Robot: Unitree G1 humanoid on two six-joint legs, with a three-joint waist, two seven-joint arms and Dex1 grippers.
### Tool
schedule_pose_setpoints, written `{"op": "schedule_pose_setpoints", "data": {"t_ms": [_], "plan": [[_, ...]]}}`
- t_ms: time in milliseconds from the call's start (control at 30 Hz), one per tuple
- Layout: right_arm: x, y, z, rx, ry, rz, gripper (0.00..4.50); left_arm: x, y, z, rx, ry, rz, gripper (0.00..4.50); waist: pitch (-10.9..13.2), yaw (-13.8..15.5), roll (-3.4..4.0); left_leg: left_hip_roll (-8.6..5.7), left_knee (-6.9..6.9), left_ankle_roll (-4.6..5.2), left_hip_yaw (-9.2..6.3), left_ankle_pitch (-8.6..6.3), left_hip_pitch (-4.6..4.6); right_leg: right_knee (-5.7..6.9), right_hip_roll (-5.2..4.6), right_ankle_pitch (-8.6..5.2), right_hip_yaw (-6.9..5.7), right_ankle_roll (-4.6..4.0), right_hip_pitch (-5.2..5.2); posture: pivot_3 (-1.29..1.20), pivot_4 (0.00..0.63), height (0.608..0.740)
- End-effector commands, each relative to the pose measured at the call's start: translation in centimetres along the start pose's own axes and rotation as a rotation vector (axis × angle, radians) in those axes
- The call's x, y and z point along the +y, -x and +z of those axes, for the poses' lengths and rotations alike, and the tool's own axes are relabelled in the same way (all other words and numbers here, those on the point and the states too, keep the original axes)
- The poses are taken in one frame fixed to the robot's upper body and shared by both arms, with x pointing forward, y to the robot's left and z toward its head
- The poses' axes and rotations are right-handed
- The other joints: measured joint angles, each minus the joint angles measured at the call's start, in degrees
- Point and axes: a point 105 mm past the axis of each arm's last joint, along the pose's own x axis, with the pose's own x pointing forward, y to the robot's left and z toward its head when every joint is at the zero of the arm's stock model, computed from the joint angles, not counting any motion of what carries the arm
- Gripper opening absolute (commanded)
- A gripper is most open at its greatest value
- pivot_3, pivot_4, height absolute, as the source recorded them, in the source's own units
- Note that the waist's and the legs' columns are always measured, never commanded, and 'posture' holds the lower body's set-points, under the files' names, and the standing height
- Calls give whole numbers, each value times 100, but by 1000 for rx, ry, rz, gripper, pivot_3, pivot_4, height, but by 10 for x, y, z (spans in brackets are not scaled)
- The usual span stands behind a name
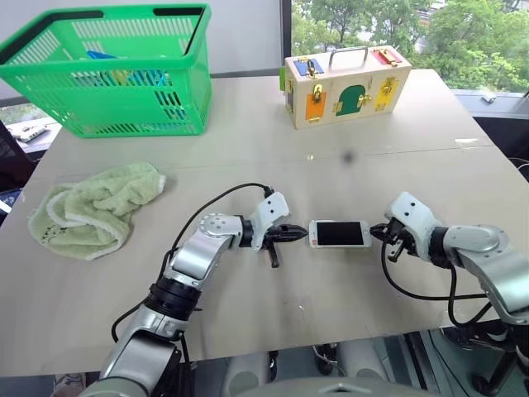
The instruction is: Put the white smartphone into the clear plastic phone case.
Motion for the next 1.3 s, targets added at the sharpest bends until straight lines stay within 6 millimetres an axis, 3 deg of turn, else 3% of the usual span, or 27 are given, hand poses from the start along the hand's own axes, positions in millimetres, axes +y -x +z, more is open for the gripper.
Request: {"op": "schedule_pose_setpoints", "data": {"t_ms": [33, 233, 333, 500, 867, 1300], "plan": [[16, 3, 14, -82, 29, 87, 0, 0, 6, 24, -105, -37, 4, 67, 1, 2, 0, 0, -1, 0, 0, 0, 0, 0, 0, 0, 0, 0, 0, 0, 150, 740], [-5, 26, 8, -81, 18, -22, 0, 4, 15, 41, -159, -60, 7, 67, 7, 69, -4, -11, -3, -1, 6, 0, -9, -5, -11, 0, 9, 1, -4, 0, 150, 740], [-10, 34, 8, -90, 9, -54, 0, 1, 9, 52, -186, -69, -22, 67, 9, 145, -8, -19, 1, 0, 13, -1, -14, -11, -21, 0, 13, 1, -4, 0, 150, 740], [-9, 35, 23, -158, -27, -59, 0, -9, -5, 53, -181, -76, -104, 67, 11, 162, -10, -19, 1, 0, 8, -1, -14, -11, -18, 0, 11, 1, -3, 0, 150, 740], [3, 10, 21, -118, -46, -7, 0, -15, -20, 30, -78, -63, -180, 67, 11, 152, -11, -18, 1, 0, 8, 0, -15, -11, -14, 0, 12, 1, -4, 0, 150, 740], [3, -19, -10, 89, -181, 62, 0, -13, -22, 23, -40, -52, -156, 67, 9, 156, -14, -17, 1, 0, 7, 0, -12, -10, -15, 0, 11, 1, -1, 0, 150, 740]]}}
